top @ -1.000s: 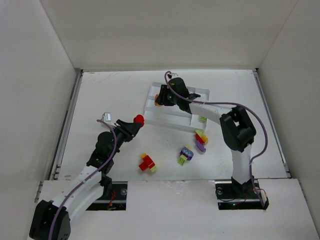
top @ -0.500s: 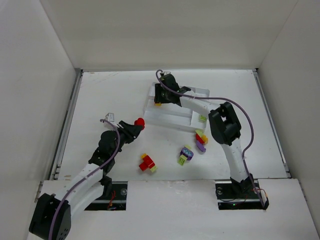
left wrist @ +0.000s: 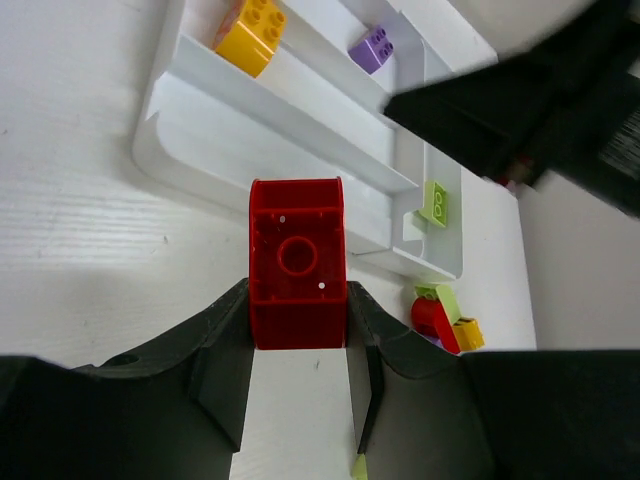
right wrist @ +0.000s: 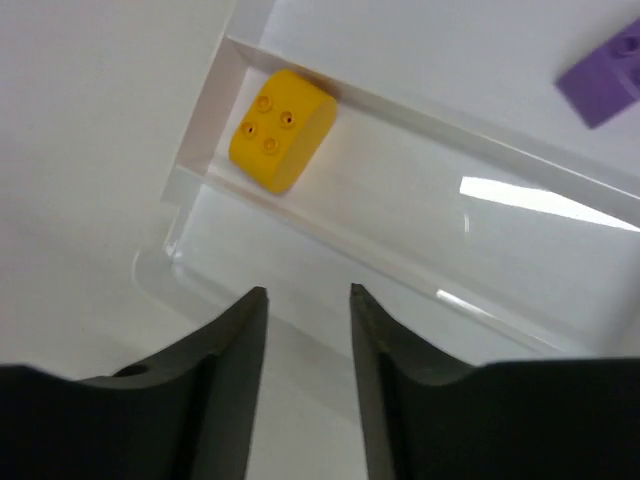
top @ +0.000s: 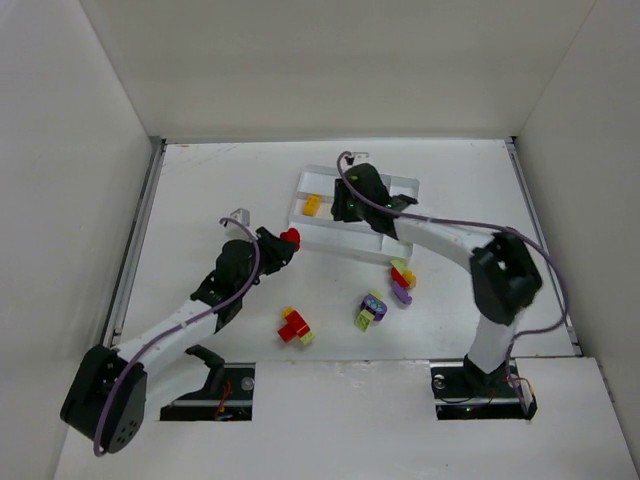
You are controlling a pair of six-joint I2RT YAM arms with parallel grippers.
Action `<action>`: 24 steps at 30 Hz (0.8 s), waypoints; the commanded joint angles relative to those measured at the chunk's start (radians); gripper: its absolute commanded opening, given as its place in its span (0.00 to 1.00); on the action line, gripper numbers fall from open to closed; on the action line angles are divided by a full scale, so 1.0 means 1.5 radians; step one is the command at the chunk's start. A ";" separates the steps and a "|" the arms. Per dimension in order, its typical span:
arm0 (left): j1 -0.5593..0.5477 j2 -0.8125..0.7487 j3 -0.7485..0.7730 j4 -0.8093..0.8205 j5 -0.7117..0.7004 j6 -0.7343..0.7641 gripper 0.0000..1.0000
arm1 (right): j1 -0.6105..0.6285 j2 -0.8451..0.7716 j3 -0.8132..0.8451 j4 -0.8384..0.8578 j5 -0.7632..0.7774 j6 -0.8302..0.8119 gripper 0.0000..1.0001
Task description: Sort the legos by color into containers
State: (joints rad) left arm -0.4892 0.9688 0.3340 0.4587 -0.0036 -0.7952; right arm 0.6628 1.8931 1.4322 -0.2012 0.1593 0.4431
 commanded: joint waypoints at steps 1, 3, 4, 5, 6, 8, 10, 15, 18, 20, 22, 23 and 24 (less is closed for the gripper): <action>-0.047 0.063 0.103 -0.035 -0.071 0.073 0.12 | 0.009 -0.191 -0.162 0.171 0.051 0.012 0.38; -0.073 0.115 0.159 -0.068 -0.101 0.109 0.12 | 0.011 -0.266 -0.272 0.224 0.057 0.025 0.36; -0.084 0.140 0.185 -0.086 -0.114 0.126 0.12 | 0.013 -0.299 -0.321 0.246 0.063 0.033 0.36; -0.094 0.162 0.211 -0.106 -0.128 0.140 0.12 | 0.014 -0.337 -0.376 0.272 0.072 0.041 0.37; -0.100 0.183 0.236 -0.130 -0.141 0.153 0.12 | 0.015 -0.364 -0.413 0.289 0.078 0.045 0.38; -0.105 0.221 0.289 -0.184 -0.152 0.174 0.12 | 0.014 -0.410 -0.475 0.316 0.086 0.055 0.40; -0.104 0.249 0.334 -0.233 -0.153 0.171 0.13 | 0.015 -0.438 -0.511 0.338 0.085 0.068 0.42; -0.101 0.298 0.401 -0.314 -0.177 0.083 0.12 | 0.015 -0.461 -0.539 0.364 0.077 0.082 0.43; -0.100 0.332 0.433 -0.359 -0.200 0.037 0.13 | 0.015 -0.478 -0.551 0.366 0.081 0.086 0.43; -0.103 0.360 0.454 -0.378 -0.211 0.033 0.13 | 0.011 -0.499 -0.563 0.370 0.079 0.099 0.44; -0.106 0.391 0.475 -0.383 -0.218 0.041 0.13 | 0.008 -0.511 -0.571 0.377 0.076 0.106 0.44; -0.104 0.405 0.482 -0.385 -0.225 0.042 0.13 | 0.007 -0.515 -0.573 0.378 0.075 0.108 0.45; -0.103 0.417 0.488 -0.385 -0.231 0.042 0.13 | 0.007 -0.517 -0.574 0.378 0.073 0.108 0.45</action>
State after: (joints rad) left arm -0.6445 1.5654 1.0080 -0.0685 -0.2962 -0.7086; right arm 0.6754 1.1419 0.5793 0.2848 0.2592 0.5808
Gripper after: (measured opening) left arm 0.337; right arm 0.448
